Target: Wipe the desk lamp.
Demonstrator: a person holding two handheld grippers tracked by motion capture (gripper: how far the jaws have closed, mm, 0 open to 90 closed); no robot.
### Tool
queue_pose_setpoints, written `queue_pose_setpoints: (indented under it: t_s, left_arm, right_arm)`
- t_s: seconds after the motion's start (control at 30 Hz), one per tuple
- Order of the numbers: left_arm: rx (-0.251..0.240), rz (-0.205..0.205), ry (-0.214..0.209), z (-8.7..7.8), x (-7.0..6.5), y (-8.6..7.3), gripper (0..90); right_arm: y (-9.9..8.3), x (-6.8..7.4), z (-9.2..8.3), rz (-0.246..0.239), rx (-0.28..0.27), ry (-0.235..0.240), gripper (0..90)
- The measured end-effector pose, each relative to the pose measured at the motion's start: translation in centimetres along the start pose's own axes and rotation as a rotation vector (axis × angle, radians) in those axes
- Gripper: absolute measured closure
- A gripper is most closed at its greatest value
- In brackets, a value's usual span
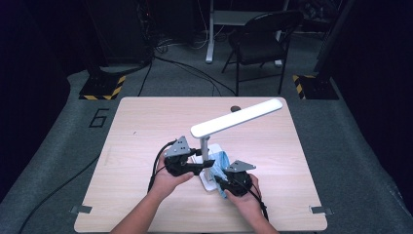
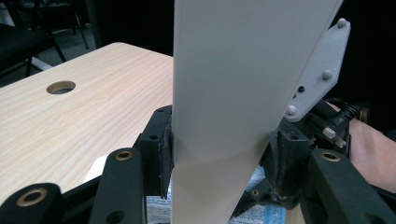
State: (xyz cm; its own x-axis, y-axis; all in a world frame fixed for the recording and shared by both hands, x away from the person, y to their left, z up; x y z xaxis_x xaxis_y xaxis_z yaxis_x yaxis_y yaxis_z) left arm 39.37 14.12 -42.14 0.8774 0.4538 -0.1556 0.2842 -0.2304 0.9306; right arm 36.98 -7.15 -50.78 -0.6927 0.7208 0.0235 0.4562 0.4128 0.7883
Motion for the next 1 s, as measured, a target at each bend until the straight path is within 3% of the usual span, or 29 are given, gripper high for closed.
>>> queue_pose_setpoints:
  t_s: [0.13,0.23,0.43,0.57,0.73,0.87,1.0]
  left_arm:
    - [-0.011,-0.010,0.007,-0.5,0.0,0.2,48.5]
    - [-0.014,-0.002,0.011,-0.9,0.0,0.4,48.0]
    - [-0.011,-0.028,-0.006,-1.4,-0.1,0.5,49.1]
    - [-0.004,-0.028,-0.005,-1.5,-0.1,0.5,49.2]
    - [-0.001,-0.028,-0.013,-2.0,-0.1,0.5,48.8]
    - [-0.014,-0.025,-0.015,-2.9,0.0,0.8,48.6]
    - [-0.012,-0.015,-0.015,-3.6,-0.1,0.9,51.0]
  right_arm:
    - [-0.1,0.5,-0.5,-0.033,-0.011,-0.001,51.9]
    - [-0.5,0.8,-0.7,-0.080,-0.006,-0.039,50.4]
    - [-0.7,0.9,-1.1,-0.047,0.024,-0.065,49.8]
    - [-0.8,0.9,-0.7,-0.086,0.041,-0.072,49.5]
    - [-0.9,0.5,-0.6,-0.063,0.047,-0.049,61.6]
    - [-1.1,0.5,-0.7,-0.051,0.033,-0.048,66.0]
    - [-1.0,0.7,-0.8,-0.069,0.017,-0.060,68.2]
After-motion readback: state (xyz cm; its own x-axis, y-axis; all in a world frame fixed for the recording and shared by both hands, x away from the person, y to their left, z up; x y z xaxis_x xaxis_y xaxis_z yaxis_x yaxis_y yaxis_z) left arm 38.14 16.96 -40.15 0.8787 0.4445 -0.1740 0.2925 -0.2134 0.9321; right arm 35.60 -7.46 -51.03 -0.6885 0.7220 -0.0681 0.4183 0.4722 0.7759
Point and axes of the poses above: each handheld gripper's, and its own axes: z roughly forward along the jaws, y roughly out of its top, x roughly to its left, the point moved 1 cm from there along z, roughly forward along the jaws, and after that the axes turned 5 degrees about -z, right-handed, at the moved point
